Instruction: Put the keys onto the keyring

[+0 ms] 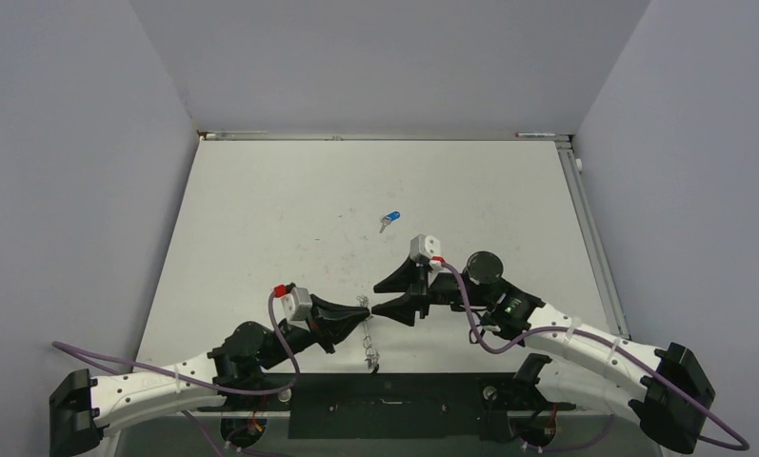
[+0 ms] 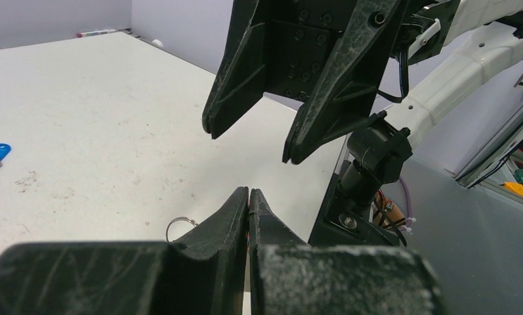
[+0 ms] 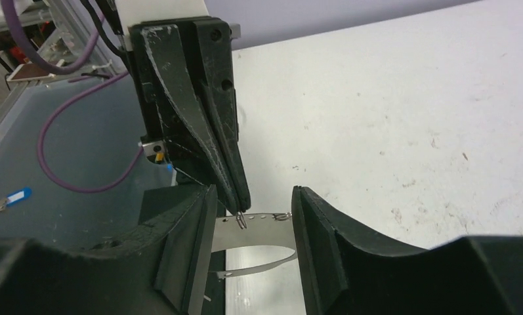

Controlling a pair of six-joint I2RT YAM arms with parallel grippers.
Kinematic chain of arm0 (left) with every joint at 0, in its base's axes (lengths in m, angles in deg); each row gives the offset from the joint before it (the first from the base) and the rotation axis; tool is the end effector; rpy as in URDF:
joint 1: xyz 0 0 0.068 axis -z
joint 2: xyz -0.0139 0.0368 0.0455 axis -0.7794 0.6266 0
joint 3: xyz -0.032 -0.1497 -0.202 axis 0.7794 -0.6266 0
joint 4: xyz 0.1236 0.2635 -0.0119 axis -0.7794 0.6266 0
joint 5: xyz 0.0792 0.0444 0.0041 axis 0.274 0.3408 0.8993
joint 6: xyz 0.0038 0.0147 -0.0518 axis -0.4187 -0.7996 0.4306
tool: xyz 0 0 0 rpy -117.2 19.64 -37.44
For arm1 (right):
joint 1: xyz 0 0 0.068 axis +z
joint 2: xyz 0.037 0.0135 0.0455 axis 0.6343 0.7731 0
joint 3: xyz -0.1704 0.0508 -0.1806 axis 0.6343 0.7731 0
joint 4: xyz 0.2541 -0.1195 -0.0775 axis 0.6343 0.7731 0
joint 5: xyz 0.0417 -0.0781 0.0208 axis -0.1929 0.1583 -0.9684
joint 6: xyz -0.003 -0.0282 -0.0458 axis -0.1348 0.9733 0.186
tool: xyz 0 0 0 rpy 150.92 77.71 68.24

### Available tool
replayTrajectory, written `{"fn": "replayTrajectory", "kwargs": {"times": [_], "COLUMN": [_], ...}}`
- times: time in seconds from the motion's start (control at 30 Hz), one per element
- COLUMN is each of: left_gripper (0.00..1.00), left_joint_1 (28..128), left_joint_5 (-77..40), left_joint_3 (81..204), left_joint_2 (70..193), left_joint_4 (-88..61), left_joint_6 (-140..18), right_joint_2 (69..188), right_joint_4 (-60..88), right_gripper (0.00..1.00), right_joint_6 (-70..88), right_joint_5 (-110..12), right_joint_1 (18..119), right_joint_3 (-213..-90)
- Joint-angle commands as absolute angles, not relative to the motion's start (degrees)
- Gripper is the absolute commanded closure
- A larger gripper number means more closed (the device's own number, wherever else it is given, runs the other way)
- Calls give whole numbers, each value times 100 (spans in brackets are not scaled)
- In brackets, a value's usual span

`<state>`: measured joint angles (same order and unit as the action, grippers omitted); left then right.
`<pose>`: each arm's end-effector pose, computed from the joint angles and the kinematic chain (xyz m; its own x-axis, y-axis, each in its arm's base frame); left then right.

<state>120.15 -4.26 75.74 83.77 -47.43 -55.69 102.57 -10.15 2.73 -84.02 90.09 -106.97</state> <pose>0.0712 -0.1752 0.2017 -0.1858 -0.3411 -0.9215 0.8777 0.3641 -0.3117 0.1444 0.2142 0.2567 -0.2247 -0.0102 -0.9744 -0.9731 -0.0498 0.2249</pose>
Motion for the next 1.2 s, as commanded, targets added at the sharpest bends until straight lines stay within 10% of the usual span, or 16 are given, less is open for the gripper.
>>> {"fn": "replayTrajectory", "kwargs": {"times": [0.0, 0.63, 0.9, 1.17], "left_gripper": [100, 100, 47, 42], "left_joint_1": [12029, 12029, 12029, 12029], "left_joint_5": [-369, 157, 1283, 2325], "left_joint_3": [7902, 7809, 8496, 9695], "left_joint_2": [8342, 8413, 9299, 9635], "left_joint_4": [-4953, -4616, -3044, 234], "left_joint_6": [-5627, -5592, -4964, -3556], "right_joint_2": [10433, 10625, 10899, 11948], "right_joint_4": [-883, -513, 1207, 2568], "right_gripper": [54, 53, 42, 42], "right_joint_6": [643, 462, -281, -748], "right_joint_5": [-8360, -7408, -4983, -2795], "right_joint_1": [9039, 9034, 9259, 11484], "right_joint_3": [-10834, -10645, -11044, -11681]}}
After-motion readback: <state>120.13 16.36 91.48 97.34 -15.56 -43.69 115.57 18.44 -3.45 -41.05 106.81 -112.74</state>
